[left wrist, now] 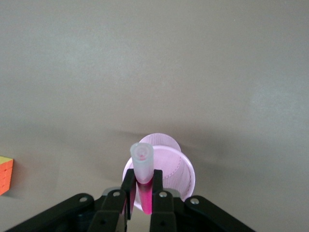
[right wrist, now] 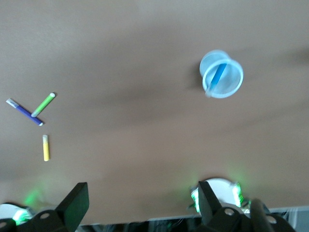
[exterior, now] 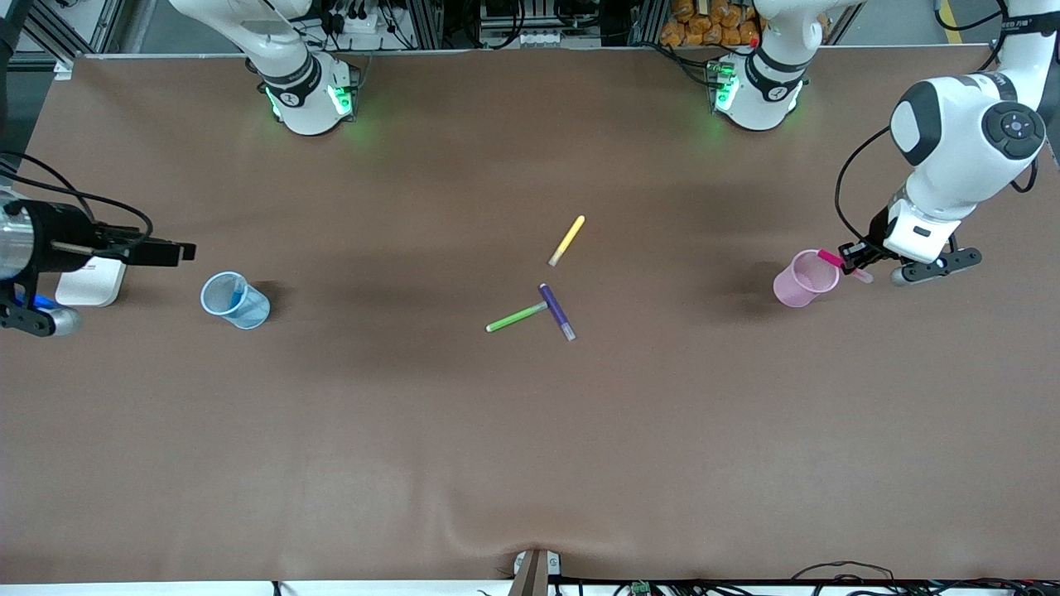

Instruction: Place pink and blue markers in matching cups

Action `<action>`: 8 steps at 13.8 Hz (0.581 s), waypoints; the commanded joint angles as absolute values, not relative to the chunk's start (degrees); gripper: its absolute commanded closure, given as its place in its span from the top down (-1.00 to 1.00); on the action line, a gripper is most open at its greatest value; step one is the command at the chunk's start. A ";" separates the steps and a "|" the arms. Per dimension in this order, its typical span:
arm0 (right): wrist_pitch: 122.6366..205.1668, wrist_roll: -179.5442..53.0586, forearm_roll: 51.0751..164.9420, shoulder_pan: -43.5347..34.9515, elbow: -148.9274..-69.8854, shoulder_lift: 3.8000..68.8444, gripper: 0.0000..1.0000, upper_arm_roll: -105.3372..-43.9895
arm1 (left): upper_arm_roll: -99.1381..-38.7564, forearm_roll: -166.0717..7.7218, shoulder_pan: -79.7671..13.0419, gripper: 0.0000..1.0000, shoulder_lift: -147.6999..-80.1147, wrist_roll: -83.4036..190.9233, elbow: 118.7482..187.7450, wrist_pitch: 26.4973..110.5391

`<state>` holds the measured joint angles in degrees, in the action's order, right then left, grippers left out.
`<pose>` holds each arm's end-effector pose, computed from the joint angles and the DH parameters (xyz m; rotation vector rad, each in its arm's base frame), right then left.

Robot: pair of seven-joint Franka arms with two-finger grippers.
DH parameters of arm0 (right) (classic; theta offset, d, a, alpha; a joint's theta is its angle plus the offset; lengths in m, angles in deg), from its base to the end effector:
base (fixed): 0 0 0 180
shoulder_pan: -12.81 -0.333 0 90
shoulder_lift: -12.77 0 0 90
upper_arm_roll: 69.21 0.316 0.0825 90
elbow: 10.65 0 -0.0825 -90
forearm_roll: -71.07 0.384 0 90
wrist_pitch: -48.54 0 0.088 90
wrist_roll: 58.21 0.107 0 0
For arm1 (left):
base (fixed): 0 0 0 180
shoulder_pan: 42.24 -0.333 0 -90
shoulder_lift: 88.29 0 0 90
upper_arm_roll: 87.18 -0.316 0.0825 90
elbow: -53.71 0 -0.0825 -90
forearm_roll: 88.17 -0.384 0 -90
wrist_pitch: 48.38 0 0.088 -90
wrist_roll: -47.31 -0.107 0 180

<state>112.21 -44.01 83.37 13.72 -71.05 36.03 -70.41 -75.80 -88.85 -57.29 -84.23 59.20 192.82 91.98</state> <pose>0.6196 0.0091 0.5874 -2.9133 0.3261 0.5449 0.4861 0.0313 0.3415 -3.0960 -0.4089 -0.1446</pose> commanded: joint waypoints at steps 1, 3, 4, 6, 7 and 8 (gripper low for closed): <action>115.07 -47.92 79.70 12.64 -74.18 30.46 1.00 -70.18 | -75.41 -89.84 -57.44 -1.00 -86.61 59.61 192.40 94.96; 116.39 -51.86 77.33 12.72 -76.73 27.99 1.00 -70.18 | -75.41 -89.84 -57.35 -1.00 -87.93 59.53 192.23 97.51; 117.61 -54.84 76.45 12.72 -78.13 26.67 1.00 -70.18 | -75.41 -89.84 -57.35 -1.00 -88.54 59.44 191.62 97.52; 122.09 -56.01 76.17 12.54 -84.44 22.29 1.00 -70.27 | -75.41 -89.84 -57.35 -1.00 -88.73 59.26 191.61 97.52; 124.37 -56.27 76.00 12.72 -88.04 19.91 1.00 -70.27 | -75.41 -89.84 -57.44 -1.00 -88.46 59.00 191.61 97.43; 126.48 -57.67 74.95 12.54 -91.21 17.80 1.00 -70.27 | -75.41 -89.84 -57.70 -1.00 -88.46 58.82 191.52 97.26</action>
<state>121.77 -55.20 77.11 12.98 -81.12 24.75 -70.30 -75.66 -88.85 -57.26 -88.56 58.91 192.09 97.08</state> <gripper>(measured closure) 0.000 0.828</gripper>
